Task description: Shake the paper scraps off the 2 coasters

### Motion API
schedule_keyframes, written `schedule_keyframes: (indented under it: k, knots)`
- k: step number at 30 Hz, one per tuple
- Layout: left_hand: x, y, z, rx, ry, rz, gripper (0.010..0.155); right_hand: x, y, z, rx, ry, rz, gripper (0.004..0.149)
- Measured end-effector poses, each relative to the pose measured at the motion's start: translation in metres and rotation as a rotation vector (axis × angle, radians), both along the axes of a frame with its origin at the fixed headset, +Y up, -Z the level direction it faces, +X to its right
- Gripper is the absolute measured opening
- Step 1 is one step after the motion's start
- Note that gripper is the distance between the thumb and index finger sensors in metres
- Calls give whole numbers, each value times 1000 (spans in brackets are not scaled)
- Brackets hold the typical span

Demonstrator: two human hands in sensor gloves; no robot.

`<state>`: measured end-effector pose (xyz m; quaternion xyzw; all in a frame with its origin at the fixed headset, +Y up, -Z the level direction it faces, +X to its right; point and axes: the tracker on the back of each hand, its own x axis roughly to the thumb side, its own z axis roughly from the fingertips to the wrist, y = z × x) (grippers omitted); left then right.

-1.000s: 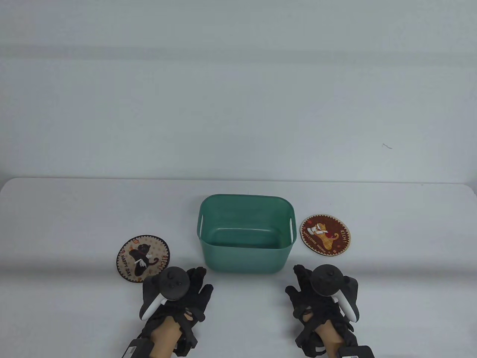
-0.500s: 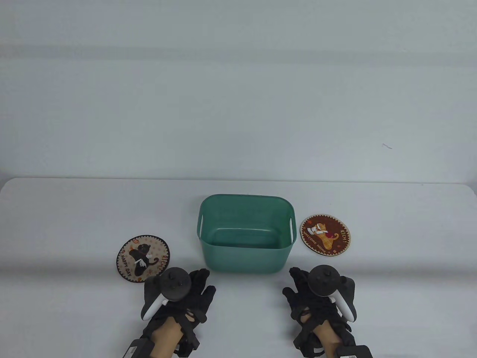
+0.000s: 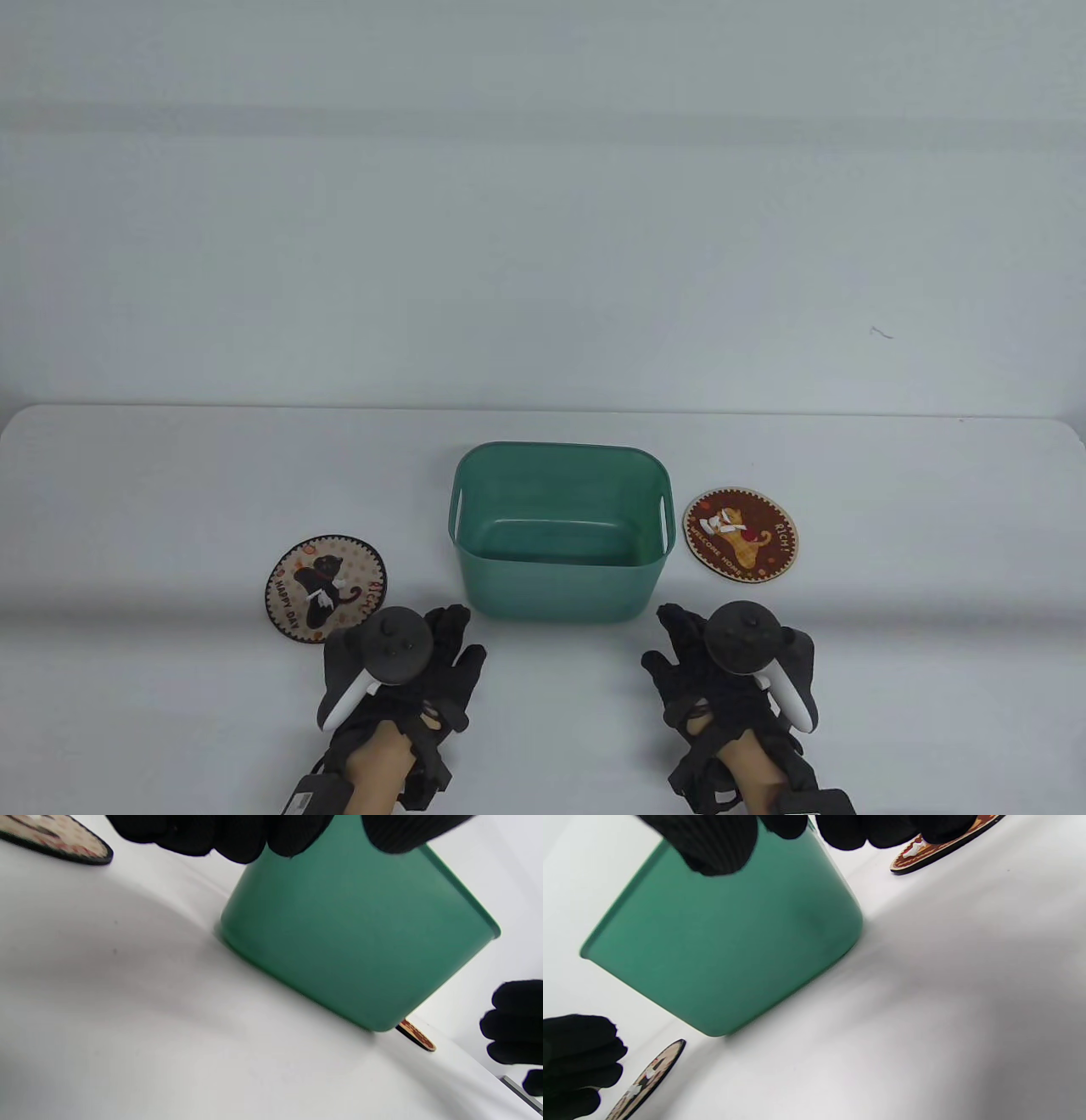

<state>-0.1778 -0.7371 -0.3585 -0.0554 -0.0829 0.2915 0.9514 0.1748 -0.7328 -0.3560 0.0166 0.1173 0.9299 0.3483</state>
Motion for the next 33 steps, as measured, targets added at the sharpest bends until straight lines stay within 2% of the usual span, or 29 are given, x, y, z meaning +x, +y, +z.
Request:
schedule_keyframes:
  k: [4, 9, 13, 16, 21, 25, 33]
  knots:
    - [-16, 20, -1, 55, 66, 25, 65, -4, 4, 2, 10, 21, -21, 64]
    - [-56, 46, -2, 142, 237, 60, 65, -9, 10, 3, 31, 40, -31, 64]
    - [-99, 58, -9, 142, 402, 109, 66, -10, 14, 3, 43, 44, -34, 64]
    - [-127, 59, -18, 115, 504, 108, 69, -8, 15, 3, 49, 36, -32, 64]
    - [-161, 47, -38, 24, 618, 70, 72, -4, 18, 3, 58, 19, -22, 64]
    - [-176, 22, -59, -76, 666, -20, 73, -1, 22, 3, 71, 5, -1, 64]
    - [-183, -23, -89, -292, 699, -171, 73, -1, 24, 5, 75, 0, 30, 63]
